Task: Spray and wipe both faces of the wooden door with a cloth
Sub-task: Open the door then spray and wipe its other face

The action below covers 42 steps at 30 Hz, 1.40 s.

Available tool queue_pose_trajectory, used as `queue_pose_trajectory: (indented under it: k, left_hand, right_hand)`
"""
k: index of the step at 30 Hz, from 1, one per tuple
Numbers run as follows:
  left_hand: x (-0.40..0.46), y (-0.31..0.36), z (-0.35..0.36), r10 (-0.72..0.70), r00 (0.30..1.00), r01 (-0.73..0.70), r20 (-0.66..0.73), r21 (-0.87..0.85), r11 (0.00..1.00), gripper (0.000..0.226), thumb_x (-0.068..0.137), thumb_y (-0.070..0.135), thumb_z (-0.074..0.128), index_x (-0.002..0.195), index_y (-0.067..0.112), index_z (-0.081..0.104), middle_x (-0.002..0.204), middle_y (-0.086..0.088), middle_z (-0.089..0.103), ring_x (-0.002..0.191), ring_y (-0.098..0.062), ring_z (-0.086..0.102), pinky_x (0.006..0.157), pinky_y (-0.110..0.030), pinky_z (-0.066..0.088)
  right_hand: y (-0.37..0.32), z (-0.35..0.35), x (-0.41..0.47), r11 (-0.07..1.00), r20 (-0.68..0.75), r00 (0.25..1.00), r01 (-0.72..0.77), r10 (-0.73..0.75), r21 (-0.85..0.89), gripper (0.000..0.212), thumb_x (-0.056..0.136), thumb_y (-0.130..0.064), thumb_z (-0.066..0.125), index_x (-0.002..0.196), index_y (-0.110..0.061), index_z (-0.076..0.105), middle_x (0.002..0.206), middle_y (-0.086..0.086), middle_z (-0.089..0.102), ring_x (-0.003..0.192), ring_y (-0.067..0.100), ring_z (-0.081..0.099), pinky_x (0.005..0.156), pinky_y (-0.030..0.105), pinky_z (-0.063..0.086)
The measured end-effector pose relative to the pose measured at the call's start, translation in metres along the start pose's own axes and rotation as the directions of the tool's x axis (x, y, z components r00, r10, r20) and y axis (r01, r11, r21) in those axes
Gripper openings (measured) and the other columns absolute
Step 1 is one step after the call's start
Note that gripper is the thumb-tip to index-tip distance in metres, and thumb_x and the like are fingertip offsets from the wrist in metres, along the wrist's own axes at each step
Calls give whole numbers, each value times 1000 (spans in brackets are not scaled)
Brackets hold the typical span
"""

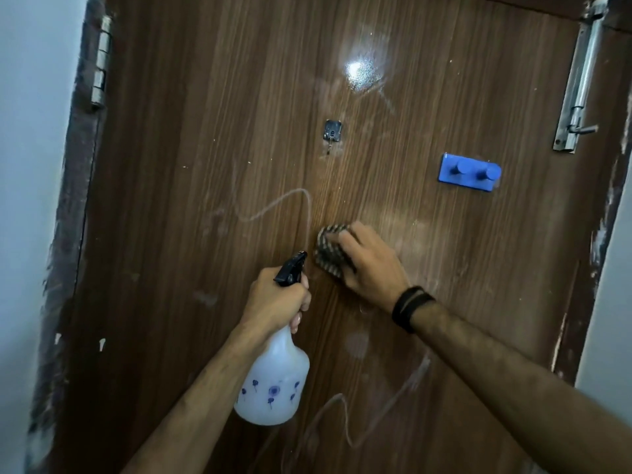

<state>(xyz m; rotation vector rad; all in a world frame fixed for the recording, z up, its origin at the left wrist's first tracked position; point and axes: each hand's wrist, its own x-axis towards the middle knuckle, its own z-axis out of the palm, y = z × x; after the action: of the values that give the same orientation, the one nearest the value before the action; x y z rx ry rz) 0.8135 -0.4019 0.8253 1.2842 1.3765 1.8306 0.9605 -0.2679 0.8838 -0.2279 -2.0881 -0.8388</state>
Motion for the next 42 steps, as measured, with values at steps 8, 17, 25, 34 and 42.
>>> queue_pose_trajectory:
  k: [8,17,25,34,42]
  left_hand:
    - [5,14,-13,19,999,-18,49,-34,999,20,79,-9,56,79,10,61,57,-3,51,44,-16,44,46,-29,39]
    - [3,7,-36,4,1000,-4,3,5,1000,19,77,-9,55,75,10,58,55,-5,48,43,-17,45,46,-29,40]
    - [8,15,-58,-1,992,5,-126,27,1000,20,80,-9,58,83,9,63,60,-3,55,45,-15,47,47,-30,42]
    - [-2,1,-63,-4,974,16,-227,51,999,19,82,-10,57,81,9,61,59,-4,55,44,-16,46,48,-31,40]
    - [-3,3,-80,1,959,17,-283,62,998,22,80,-10,56,73,11,57,55,-3,50,43,-17,45,47,-31,40]
  right_hand:
    - [5,-6,55,990,-169,976,-141,140,8,31,87,-15,67,114,-8,55,106,8,51,88,19,48,73,35,48]
    - [-17,9,47,992,36,991,126,-125,-6,39,81,-11,66,115,-12,45,111,11,51,90,26,52,66,42,54]
    - [-15,-2,120,999,-85,995,43,-42,3,30,87,-16,64,114,-10,53,109,7,50,92,22,49,73,43,51]
    - [-56,29,74,926,148,914,372,-377,64,45,70,-7,70,111,-11,52,106,7,50,86,26,51,55,40,50]
    - [-30,12,165,996,-130,988,90,-89,5,30,88,-16,65,112,-10,48,108,8,47,92,28,52,63,44,51]
